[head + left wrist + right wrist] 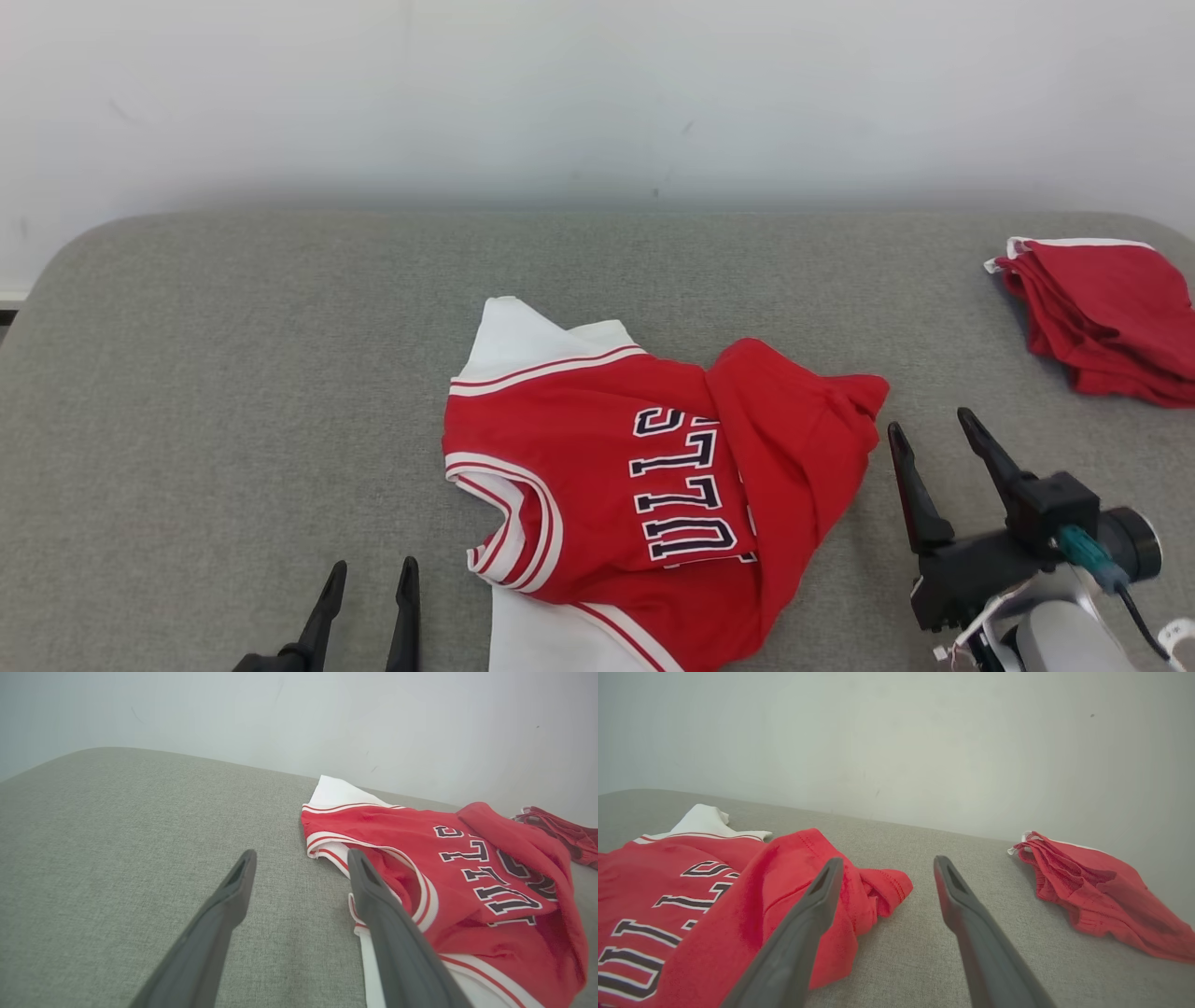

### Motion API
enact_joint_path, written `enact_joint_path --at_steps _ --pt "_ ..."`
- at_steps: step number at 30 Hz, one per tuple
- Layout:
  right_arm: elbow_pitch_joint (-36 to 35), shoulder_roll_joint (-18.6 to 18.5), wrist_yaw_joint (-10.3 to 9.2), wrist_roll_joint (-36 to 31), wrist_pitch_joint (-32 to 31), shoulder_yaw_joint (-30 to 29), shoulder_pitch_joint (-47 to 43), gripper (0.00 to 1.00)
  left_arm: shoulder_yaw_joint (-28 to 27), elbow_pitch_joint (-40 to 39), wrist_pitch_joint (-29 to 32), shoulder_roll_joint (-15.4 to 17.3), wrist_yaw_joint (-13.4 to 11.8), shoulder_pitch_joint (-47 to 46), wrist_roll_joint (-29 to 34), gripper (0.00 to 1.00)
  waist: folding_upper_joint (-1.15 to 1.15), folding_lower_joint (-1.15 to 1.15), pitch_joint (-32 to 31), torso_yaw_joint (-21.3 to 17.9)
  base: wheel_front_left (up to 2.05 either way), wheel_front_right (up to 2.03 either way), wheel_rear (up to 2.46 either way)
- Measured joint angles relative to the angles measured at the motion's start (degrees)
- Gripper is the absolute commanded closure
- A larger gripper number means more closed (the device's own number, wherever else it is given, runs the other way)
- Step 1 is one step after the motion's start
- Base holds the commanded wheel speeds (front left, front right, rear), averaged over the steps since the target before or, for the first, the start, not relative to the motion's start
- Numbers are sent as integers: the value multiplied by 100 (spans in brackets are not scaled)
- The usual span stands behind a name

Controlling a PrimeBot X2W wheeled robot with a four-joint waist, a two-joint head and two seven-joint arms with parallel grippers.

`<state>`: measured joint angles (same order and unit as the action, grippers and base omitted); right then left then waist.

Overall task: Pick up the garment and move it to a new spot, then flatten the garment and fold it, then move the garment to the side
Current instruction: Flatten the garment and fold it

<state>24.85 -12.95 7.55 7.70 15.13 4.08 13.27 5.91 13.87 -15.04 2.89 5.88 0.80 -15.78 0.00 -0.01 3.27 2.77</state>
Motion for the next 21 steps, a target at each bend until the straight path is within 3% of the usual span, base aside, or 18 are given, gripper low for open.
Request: enact_joint_path --at_steps 18,19,20,21 --pt "2654 -436 0 335 -216 1011 1646 0 174 53 0 0 -2 -83 -87 0 0 1 156 693 0 0 0" --pt "2748 -443 0 343 -205 1072 1699 7 178 53 0 -1 -8 -83 -92 0 0 1 169 722 0 0 0" --pt "2831 -445 0 381 -204 1123 1747 50 179 53 0 0 -18 -85 -98 0 0 1 181 745 0 0 0" --pt "2907 -445 0 417 -203 1170 1794 68 181 53 0 0 -24 -85 -104 0 0 1 193 763 0 0 0"
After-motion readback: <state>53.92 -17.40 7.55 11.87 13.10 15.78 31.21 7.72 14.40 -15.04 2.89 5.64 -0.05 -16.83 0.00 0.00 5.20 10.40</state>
